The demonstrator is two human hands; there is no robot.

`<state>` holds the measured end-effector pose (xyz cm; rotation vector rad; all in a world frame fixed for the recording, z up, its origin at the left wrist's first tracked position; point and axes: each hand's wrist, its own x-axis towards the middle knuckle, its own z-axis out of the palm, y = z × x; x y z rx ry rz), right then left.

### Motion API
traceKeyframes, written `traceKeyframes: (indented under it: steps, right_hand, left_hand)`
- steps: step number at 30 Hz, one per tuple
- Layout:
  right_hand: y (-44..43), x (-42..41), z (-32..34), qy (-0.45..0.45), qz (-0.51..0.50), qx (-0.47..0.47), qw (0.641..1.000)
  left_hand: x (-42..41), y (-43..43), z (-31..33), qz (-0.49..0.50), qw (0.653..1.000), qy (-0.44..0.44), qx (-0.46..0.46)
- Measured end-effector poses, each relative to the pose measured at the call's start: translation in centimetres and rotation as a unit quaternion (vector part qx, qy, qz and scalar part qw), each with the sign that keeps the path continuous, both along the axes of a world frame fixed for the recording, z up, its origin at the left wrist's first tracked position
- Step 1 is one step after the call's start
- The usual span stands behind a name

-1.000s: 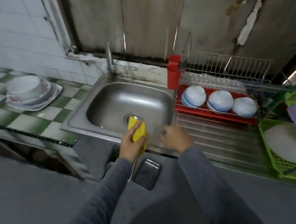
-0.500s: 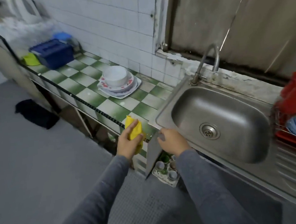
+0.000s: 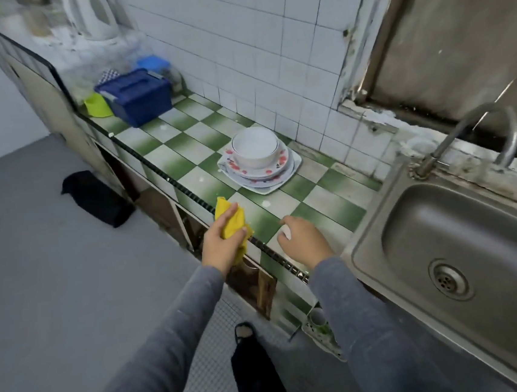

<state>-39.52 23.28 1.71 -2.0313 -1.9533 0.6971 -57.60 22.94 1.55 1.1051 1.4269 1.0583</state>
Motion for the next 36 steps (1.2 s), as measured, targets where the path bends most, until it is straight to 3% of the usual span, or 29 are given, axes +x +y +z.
traceKeyframes:
  steps: [16,24,31,36]
  right_hand:
    - [23.0,-1.1,-2.4,0.018,-0.076,-0.031,0.996]
    - [28.9,-0.2,-4.2,0.051,-0.167,-0.046,0.983]
    - [32.5,-1.9,-6.2,0.124,-0.281,-0.032,0.951]
    - [34.0,-3.8,-6.5,0.114,-0.352,-0.037,0.928]
  left_hand:
    - [-2.0,24.3,-0.2,-0.025,0.999,-0.014,-0.029]
    - [-2.8,32.1,-1.7,-0.065,0.996,-0.007,-0.058]
    - [-4.0,38.9,-2.3,-0.129,0.988,-0.016,-0.087]
    - [-5.3,42.3,-2.6,-0.183,0.977,-0.024,-0.106]
